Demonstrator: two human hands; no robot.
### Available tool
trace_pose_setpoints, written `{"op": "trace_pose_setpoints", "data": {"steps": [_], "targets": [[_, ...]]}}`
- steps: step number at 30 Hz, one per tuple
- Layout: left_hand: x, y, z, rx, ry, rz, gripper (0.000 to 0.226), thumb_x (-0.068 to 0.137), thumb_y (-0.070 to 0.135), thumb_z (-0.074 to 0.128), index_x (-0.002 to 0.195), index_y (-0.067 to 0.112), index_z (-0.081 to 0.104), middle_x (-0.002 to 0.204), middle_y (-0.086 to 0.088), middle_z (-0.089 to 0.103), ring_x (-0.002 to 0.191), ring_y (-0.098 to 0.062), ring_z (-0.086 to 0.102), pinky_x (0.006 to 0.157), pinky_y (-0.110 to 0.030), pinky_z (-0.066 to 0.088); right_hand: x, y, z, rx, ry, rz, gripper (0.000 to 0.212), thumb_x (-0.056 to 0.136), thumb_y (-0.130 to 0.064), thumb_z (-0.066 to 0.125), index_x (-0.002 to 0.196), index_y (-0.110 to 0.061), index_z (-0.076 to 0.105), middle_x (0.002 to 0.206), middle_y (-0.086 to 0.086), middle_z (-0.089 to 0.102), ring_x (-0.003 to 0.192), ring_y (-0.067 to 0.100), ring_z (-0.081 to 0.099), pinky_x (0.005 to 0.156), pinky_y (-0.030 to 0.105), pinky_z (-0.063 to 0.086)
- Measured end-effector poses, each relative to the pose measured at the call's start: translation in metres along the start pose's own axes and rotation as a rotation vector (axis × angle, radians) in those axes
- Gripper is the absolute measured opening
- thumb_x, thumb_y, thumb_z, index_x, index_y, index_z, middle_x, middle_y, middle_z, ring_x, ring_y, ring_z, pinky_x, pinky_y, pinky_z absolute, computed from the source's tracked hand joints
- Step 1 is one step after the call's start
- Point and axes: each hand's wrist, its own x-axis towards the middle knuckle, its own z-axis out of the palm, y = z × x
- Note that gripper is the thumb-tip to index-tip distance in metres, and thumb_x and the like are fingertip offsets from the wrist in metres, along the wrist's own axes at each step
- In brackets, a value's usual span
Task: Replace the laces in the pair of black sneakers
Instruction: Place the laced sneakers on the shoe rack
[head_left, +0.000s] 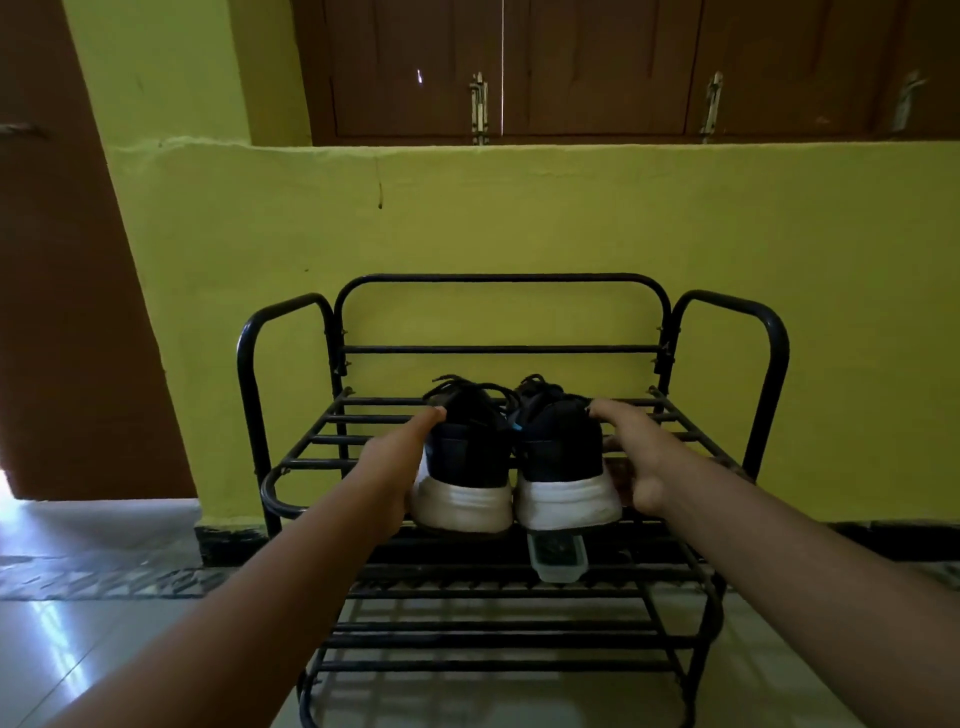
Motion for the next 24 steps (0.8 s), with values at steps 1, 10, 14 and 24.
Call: {"op": "trace_pose_setpoints", "data": {"steps": [1,10,14,24], "targets": [[0.001,-0.001,0.000,0.007,0.002,0.005,0.051,0.084,0.046,0.062,0.119,0.011,0.054,0.102,-0.010,0.060,0.100,-0.031,0.058,0.091,-0.044,0.049,0.002,0.001,0.001,0.003,0.000,0.009,0.022,0.090,-0.033,0.052,0.082,-0.013,0.056,0.080,0.006,0.055,0.070,0.023,0.053,0.059,0.031,0.044],[-0.012,-0.012,-0.002,0.417,-0.086,0.166,0.102,0.075,0.084,0.030,0.143,0.008,0.033,0.144,-0.011,0.041,0.131,-0.029,0.040,0.105,-0.039,0.034,0.005,0.005,-0.002,-0.065,0.086,-0.084,0.035,0.097,-0.041,0.045,0.115,-0.015,0.058,0.103,0.004,0.056,0.098,0.026,0.055,0.079,0.042,0.049],[-0.025,-0.024,-0.008,0.617,-0.150,0.356,0.077,0.073,0.064,0.058,0.134,0.022,0.036,0.130,-0.001,0.050,0.103,-0.010,0.050,0.083,-0.024,0.041,0.004,0.015,-0.004,-0.143,0.072,-0.139,0.071,0.089,-0.062,0.043,0.139,-0.012,0.041,0.128,0.004,0.052,0.116,0.027,0.050,0.095,0.041,0.042],[-0.006,-0.032,0.009,0.690,-0.015,0.428,0.075,0.071,0.044,0.078,0.130,0.017,0.041,0.110,0.006,0.054,0.095,-0.010,0.049,0.068,-0.016,0.038,0.014,0.042,0.003,-0.344,0.006,-0.411,0.066,0.073,-0.037,0.078,0.129,-0.019,0.047,0.120,-0.003,0.057,0.108,0.017,0.054,0.087,0.031,0.045]]}}
